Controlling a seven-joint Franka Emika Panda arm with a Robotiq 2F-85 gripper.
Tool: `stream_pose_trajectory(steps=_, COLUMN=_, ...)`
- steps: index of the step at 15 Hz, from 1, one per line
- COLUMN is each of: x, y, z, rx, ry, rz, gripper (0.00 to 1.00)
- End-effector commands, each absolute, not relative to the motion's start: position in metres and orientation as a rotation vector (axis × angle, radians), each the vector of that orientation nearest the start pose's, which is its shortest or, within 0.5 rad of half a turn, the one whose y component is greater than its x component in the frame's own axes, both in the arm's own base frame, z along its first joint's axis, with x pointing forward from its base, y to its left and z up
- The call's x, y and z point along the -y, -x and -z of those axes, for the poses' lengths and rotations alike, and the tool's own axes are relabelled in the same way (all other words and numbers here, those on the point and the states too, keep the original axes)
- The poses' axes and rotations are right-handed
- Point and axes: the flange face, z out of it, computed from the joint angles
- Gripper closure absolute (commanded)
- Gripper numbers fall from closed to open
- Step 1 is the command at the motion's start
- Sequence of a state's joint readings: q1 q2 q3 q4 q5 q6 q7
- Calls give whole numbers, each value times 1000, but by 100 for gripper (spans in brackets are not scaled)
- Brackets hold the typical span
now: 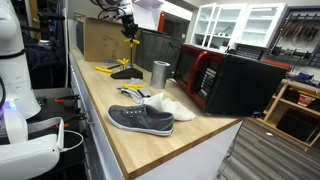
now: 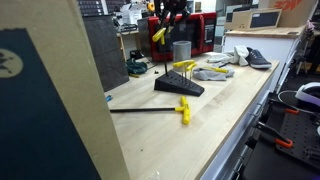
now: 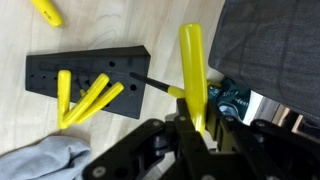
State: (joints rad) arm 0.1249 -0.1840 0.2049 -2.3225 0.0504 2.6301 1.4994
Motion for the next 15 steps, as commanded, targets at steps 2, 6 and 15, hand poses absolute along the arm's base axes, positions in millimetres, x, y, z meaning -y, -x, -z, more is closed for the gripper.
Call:
stream_pose_trajectory(steps=2, x=-152, y=-478, z=-467, rx=-1592, ry=2241, rz=458, gripper=94)
stream_pose_trajectory(steps=6, x=-139, y=-481, z=-459, rx=-1612, ry=2195, rz=467, gripper=94)
stream_pose_trajectory(steps=15, x=-139, y=-483, z=-453, rx=-1626, ry=2090, rz=426, gripper=94)
